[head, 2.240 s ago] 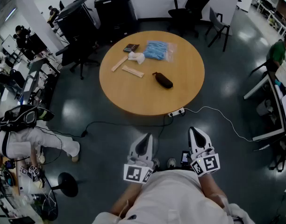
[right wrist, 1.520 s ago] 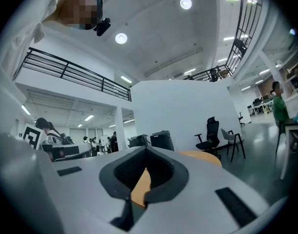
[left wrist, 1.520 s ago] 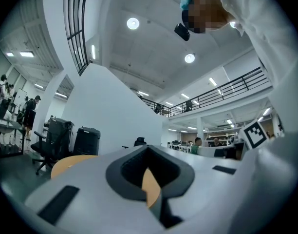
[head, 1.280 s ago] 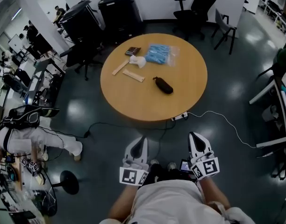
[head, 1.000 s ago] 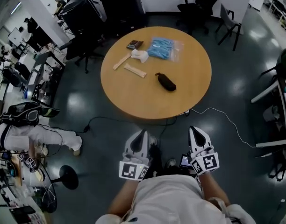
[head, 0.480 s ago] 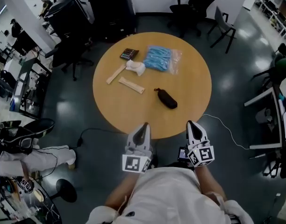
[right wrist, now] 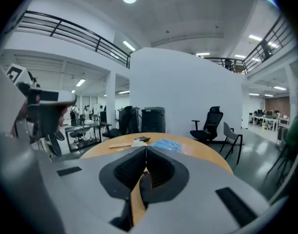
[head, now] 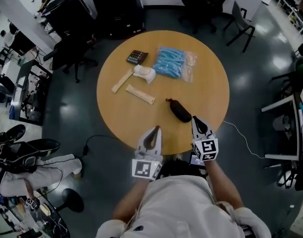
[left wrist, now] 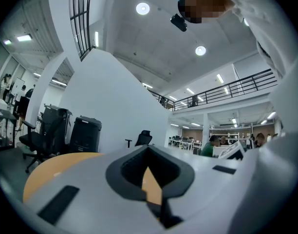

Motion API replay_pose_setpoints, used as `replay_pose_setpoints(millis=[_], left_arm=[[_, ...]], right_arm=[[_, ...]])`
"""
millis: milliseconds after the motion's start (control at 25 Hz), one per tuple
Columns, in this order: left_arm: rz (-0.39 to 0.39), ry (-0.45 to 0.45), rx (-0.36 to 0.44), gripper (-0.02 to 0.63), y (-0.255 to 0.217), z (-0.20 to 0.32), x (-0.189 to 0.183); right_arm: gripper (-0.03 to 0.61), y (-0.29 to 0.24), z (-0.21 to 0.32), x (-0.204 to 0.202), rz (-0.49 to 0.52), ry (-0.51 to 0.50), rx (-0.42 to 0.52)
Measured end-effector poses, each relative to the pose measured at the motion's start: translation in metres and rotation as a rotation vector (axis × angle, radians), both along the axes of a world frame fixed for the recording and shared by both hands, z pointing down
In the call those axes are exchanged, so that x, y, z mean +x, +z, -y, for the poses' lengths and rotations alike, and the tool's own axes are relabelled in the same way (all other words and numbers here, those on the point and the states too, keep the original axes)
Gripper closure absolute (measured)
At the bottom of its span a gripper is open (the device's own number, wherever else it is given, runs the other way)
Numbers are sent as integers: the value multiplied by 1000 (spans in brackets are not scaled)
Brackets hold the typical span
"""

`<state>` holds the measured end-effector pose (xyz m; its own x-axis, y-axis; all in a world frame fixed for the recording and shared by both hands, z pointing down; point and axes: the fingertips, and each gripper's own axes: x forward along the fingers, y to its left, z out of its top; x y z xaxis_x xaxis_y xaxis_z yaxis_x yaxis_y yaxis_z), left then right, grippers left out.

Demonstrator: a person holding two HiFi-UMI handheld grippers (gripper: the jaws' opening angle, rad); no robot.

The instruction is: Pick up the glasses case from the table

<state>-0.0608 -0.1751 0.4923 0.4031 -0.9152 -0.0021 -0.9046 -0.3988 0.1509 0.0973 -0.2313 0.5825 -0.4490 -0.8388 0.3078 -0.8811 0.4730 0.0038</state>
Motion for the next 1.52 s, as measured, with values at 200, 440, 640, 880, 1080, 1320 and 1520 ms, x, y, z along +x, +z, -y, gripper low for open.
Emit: replay_pose_setpoints(millis=[200,440,640,880,1080,1320,1520], left_arm=[[-4,-28,-50,607,16,15,-6],[1,-44,-106,607,35,19,-18],[4,-48,-149,606,48,19,-26],[29,-44,-158,607,53,20,-31],[22,-52,-148,607,51,23,-32],[31,-45,-123,607,41,16,-34],[24,-41,-103,606,26,8,-33]], right_arm=[[354,79,42,-18,-64,-101,-242],[271,171,66,-37,-263,-199,-449],[253,223,81,-50,-424,-291,-561],[252,254,86,-52,-550,-352,-664],[250,255,90,-52,-580,-376,-676],[252,208,87,-58,-471,-344,-545],[252,98,59,-70,-274,-361,-289]])
